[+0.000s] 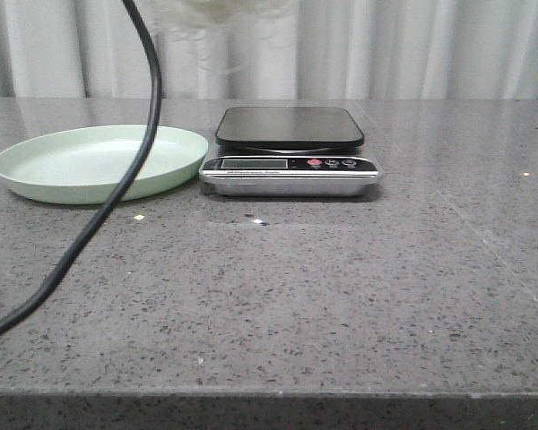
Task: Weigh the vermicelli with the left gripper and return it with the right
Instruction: 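Carry the vermicelli with the left gripper onto the scale and release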
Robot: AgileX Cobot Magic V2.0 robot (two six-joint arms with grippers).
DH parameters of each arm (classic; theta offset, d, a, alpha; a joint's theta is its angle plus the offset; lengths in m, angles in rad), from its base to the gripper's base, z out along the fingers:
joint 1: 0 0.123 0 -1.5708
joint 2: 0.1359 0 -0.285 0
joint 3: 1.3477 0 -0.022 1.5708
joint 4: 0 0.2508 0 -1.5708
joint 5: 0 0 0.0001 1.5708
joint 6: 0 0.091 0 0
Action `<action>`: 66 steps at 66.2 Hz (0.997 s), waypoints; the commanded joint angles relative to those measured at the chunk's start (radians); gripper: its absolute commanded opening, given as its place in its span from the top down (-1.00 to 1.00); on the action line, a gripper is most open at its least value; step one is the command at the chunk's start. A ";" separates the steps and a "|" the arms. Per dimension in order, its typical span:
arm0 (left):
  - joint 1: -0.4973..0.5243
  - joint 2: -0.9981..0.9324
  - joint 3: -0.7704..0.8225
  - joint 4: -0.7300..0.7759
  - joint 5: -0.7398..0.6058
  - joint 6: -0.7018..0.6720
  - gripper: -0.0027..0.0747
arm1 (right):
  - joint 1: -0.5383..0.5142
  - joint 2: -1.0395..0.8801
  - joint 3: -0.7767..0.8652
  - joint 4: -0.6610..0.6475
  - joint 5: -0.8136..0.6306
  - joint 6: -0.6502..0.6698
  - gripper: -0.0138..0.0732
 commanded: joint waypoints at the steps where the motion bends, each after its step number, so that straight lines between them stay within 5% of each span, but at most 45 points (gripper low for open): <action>1: -0.049 -0.009 -0.035 -0.027 -0.143 0.000 0.61 | -0.004 -0.015 -0.007 0.002 -0.075 -0.006 0.27; 17: -0.093 0.106 -0.035 -0.027 -0.146 -0.006 0.54 | -0.001 -0.015 -0.007 0.002 -0.075 -0.006 0.27; 38: -0.082 0.135 -0.042 -0.022 -0.082 -0.055 -0.44 | -0.001 -0.015 -0.007 0.002 -0.075 -0.006 0.27; 66: -0.079 -0.040 -0.126 0.086 -0.014 -0.048 -0.42 | -0.001 -0.015 -0.007 0.002 -0.075 -0.006 0.27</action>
